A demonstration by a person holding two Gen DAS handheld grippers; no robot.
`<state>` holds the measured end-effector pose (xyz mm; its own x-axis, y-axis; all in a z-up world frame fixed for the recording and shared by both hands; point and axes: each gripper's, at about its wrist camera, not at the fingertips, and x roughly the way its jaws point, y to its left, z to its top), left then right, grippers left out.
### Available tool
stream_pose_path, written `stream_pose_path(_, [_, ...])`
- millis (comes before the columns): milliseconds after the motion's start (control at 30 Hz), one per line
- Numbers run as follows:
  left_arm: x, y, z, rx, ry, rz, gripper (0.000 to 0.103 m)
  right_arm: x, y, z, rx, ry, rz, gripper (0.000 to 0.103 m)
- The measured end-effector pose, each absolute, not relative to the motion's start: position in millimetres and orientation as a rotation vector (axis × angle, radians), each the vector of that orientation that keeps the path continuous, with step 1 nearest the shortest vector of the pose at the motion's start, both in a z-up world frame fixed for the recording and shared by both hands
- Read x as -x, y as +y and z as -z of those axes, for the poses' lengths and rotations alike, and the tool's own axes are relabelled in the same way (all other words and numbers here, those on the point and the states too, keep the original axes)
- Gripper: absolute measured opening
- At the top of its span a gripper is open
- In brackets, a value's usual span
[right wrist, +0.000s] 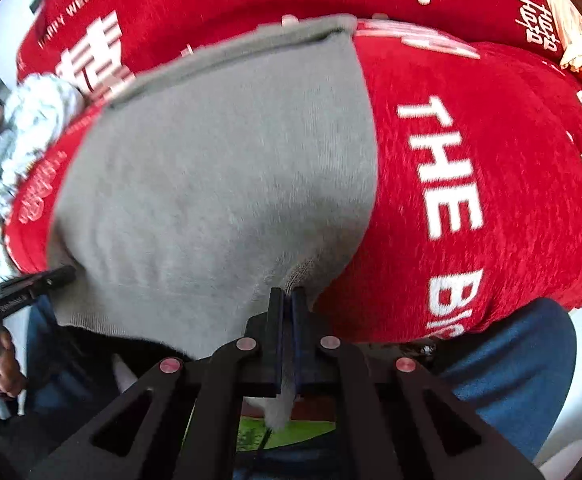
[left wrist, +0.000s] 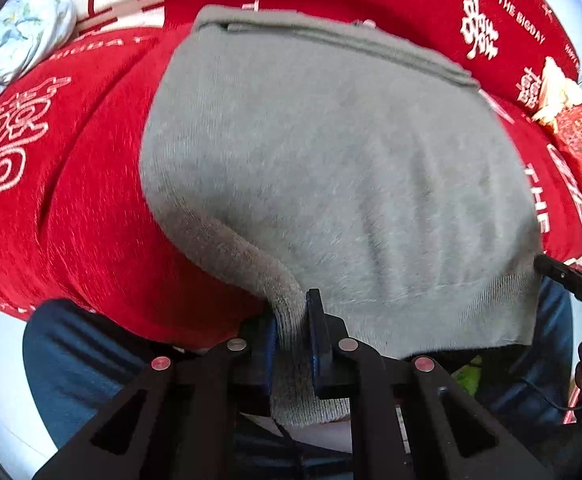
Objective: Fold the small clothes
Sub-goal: 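Move both grippers down to the hem of the grey sweater, then close the left gripper on the hem while the right gripper closes on it too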
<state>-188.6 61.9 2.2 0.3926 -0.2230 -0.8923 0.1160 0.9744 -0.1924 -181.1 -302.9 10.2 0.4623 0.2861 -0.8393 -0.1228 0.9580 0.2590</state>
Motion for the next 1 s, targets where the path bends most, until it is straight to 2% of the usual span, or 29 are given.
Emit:
stream_pose_path(200, [176.5,78.9,-36.1,0.150,1.043,0.233,0.015,176.7,-311.3,-41.5,-0.255,0.929,-0.323,0.002])
stream_pose_path(400, [130.3,82.8,-68.3,0.217,0.943,0.206,0.015,119.5,-290.0,-76.6,-0.283,0.791,-0.295,0.002])
stream_pose_path(600, [90.6,75.9,-37.5,0.230,1.032,0.157,0.015,100.3,-296.4,-53.5,-0.379,0.915,-0.282,0.005])
stream_pose_path(633, [90.2,76.4,-34.1,0.234,1.037,0.159,0.015,107.3,-301.0,-47.7,-0.385,0.931,-0.282,0.009])
stream_pose_path(667, [91.0,77.1,-32.9,0.237,1.035,0.164,0.015,117.5,-304.4,-41.3,-0.384,0.951,-0.281,0.028])
stream_pose_path(700, [91.8,77.6,-32.9,0.238,1.032,0.167,0.015,130.0,-308.4,-34.1,-0.384,0.973,-0.278,0.056])
stream_pose_path(767, [91.9,79.7,-34.2,0.248,1.030,0.174,0.015,154.7,-320.2,-16.5,-0.423,1.044,-0.259,0.083])
stream_pose_path(1000, [92.8,76.6,-39.3,0.234,1.024,0.174,0.015,183.2,-338.4,47.8,-0.776,1.240,-0.292,0.084])
